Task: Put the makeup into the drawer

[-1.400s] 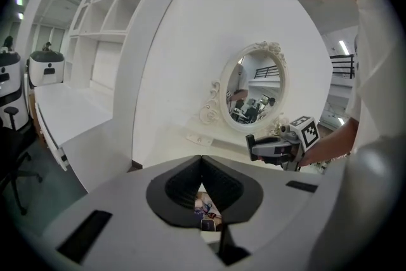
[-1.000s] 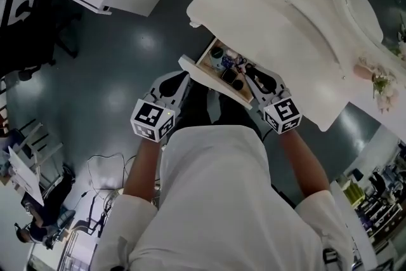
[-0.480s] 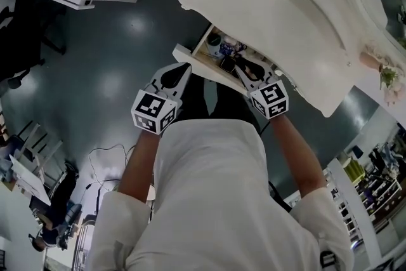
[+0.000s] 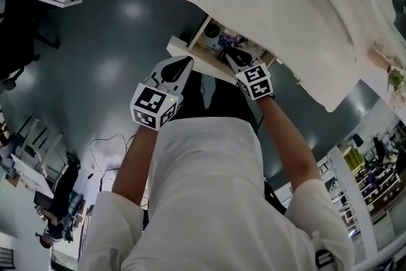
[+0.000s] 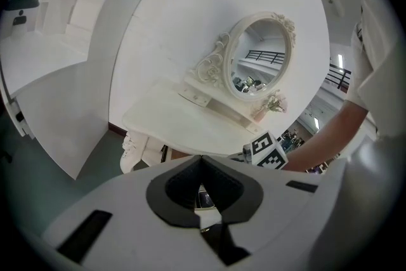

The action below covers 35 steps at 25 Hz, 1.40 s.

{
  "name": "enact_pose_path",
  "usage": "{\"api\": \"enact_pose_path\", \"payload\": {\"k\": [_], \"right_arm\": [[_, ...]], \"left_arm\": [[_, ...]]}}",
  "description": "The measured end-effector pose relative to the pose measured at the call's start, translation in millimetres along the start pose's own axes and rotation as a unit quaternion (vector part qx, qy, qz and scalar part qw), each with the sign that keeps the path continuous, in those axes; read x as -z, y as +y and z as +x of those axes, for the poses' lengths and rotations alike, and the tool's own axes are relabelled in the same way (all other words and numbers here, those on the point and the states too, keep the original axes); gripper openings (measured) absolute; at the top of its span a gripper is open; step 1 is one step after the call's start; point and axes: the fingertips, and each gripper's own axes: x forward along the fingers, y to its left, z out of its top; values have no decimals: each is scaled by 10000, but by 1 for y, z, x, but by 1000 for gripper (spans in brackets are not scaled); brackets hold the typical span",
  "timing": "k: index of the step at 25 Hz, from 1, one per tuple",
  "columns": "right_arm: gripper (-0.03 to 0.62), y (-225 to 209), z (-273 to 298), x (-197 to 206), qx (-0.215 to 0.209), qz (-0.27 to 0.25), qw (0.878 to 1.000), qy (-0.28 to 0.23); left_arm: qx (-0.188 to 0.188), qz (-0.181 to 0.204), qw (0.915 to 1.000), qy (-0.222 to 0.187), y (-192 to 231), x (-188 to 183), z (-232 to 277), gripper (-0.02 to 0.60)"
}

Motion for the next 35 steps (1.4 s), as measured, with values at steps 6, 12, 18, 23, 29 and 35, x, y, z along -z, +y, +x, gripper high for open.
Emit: {"api": "enact_pose_path", "payload": {"k": [6,12,18,23,29,35], "right_arm": [[103,-18,39,33,327,293,9969,647],[103,-23,66,37,531,194,9938,956],[104,-33,80,41,621,218,9921,1064],[122,-32,83,41,642,142,9921,1069],[151,-27,70,37,709,88,9920,1037],[149,-19,42,22,783,-14,9940,767]], "left_arm": [[-21,99,9998,147,9,5,7,17],[-62,59,9995,297,20,18,1,17],[-58,-3,9993,360,27,24,0,17],[-41,-6,9993,379,33,24,-2,17],[-11,96,9995,314,35,14,-5,17],[71,209,9996,200,30,2,-11,17]]}}
